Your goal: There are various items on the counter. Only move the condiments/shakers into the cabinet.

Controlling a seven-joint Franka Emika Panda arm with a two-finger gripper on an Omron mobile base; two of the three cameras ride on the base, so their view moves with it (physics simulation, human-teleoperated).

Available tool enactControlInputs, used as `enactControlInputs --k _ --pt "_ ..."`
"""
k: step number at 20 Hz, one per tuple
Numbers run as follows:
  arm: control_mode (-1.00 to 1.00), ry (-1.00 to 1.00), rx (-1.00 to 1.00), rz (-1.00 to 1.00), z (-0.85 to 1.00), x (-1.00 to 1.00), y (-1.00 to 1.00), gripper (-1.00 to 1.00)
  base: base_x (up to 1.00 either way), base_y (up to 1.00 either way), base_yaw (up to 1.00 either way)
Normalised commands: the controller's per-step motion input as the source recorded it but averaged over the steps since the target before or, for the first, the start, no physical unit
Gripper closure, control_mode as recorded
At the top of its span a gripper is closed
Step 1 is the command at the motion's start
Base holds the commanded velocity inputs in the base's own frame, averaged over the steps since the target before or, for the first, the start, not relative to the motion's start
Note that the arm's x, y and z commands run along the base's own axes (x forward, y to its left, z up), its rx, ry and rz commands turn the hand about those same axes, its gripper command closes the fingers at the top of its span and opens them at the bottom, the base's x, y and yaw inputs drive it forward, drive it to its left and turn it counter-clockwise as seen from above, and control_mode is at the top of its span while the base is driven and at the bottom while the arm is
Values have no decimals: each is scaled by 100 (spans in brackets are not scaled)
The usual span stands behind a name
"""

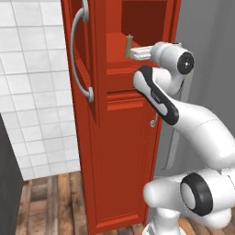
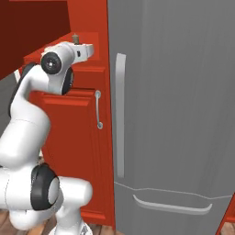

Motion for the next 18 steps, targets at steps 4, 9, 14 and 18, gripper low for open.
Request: enactControlInputs --k 4,9,14,18 --pt "-100 6 11 -24 0 -100 -67 -100 0 0 0" --pt "-100 50 1 -28 -18 -100 -49 -100 0 0 0" --pt "-100 66 0 -24 -44 -100 -31 -100 0 0 0" --pt "-100 72 -1 -10 -64 -61 -12 -100 0 0 0"
